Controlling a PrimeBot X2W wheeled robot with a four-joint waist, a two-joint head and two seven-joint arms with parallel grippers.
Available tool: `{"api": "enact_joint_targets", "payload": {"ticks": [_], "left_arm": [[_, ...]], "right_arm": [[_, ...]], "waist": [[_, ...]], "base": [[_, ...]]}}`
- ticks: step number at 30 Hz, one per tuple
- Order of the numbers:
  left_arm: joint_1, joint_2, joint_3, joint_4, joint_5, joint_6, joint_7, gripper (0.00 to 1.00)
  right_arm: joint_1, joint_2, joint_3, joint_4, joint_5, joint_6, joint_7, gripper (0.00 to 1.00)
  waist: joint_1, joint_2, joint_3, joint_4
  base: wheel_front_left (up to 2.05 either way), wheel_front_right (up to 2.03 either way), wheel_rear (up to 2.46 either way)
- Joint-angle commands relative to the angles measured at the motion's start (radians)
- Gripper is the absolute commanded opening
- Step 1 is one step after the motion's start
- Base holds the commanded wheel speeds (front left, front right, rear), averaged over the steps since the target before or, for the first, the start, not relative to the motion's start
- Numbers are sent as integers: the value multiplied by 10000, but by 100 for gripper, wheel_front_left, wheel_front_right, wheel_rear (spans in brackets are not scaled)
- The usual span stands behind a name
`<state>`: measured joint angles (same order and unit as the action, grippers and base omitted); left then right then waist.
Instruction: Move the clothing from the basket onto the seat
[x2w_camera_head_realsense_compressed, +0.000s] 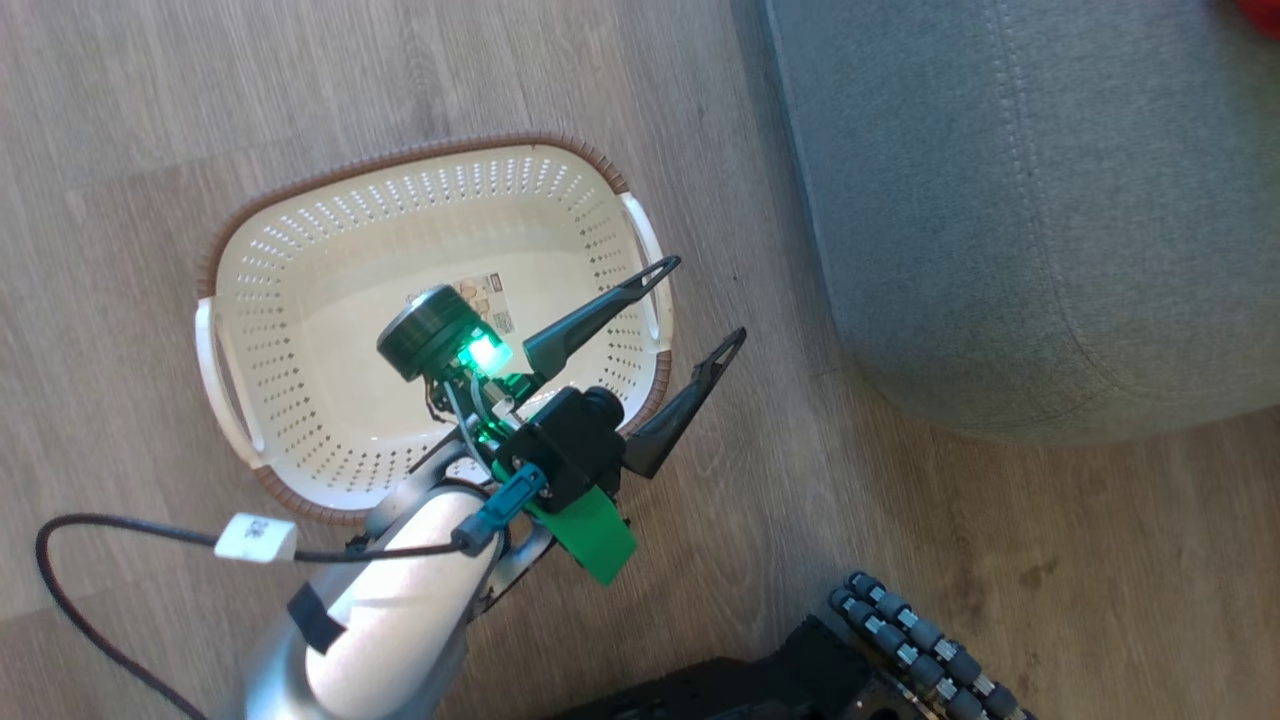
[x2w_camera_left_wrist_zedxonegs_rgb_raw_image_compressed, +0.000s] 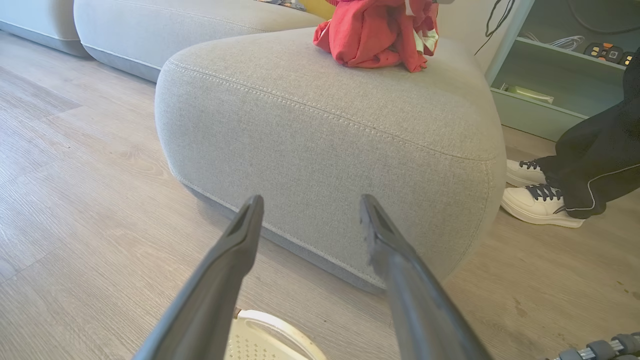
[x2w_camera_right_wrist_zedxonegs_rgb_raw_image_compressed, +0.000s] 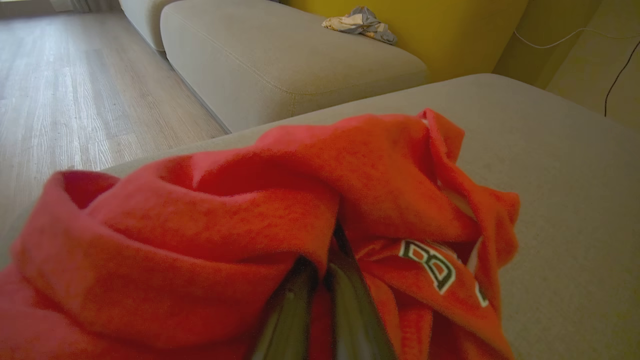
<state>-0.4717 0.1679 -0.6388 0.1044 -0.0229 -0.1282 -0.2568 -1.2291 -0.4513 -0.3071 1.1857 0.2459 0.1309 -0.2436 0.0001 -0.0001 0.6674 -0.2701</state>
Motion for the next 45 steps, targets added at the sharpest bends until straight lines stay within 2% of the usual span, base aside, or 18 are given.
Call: {"api": "enact_joint_targets", "payload": {"ticks": [1,7,8,9,10,15,23,29,36,40,44,45], "left_arm": [[-56,74,260,-369,115,52,-49,100],[-108,130,286,-353,111,73,-49,100],[-112,137,291,-335,108,77,-49,100],[-110,140,293,-312,105,83,-49,100],[-107,135,294,-287,93,86,-49,100],[-75,9,275,-232,8,89,-49,100],[305,-455,324,21,-216,131,-49,100],[841,-711,528,51,-352,220,-49,100],[1608,-931,1240,100,-583,498,-49,100],[2061,-1027,1744,65,-689,694,-49,100],[2521,-1092,2453,-46,-773,1130,-49,100],[2521,-1092,2453,-46,-773,1130,-49,100]], "right_arm": [[-241,-284,75,-230,-37,-2,55,0],[-269,-182,180,576,27,-2,184,0],[-270,-189,173,630,39,-2,169,12],[-275,-210,157,664,48,-2,132,48],[-283,-217,141,680,64,-2,84,100],[-266,-211,347,665,74,-2,-65,100],[494,-24,1624,-473,489,-2,-174,100],[1704,-6,3017,-2452,1949,-2,-179,100],[3580,-481,4799,-5050,3524,-2,-180,100],[4681,-704,5272,-6404,4060,-2,-180,100],[5822,-512,5686,-7707,4675,-2,-181,100],[5822,-512,5686,-7707,4675,-2,-181,100]], "waist": [[-1,1,59,26],[-1,1,142,28],[-1,1,113,21],[-1,1,73,12],[-1,1,17,4],[-1,1,-425,-31],[-1,1,-1935,147],[-1,1,-3165,415],[-1,1,-4489,941],[-1,1,-5050,1386],[-1,1,-5417,1764],[-1,1,-5417,1764]], "base": [[0,0,0],[0,0,0],[0,0,0],[0,0,0],[0,0,0],[0,0,0],[0,0,0],[0,0,0],[0,0,0],[0,0,0],[0,0,0],[0,0,0]]}}
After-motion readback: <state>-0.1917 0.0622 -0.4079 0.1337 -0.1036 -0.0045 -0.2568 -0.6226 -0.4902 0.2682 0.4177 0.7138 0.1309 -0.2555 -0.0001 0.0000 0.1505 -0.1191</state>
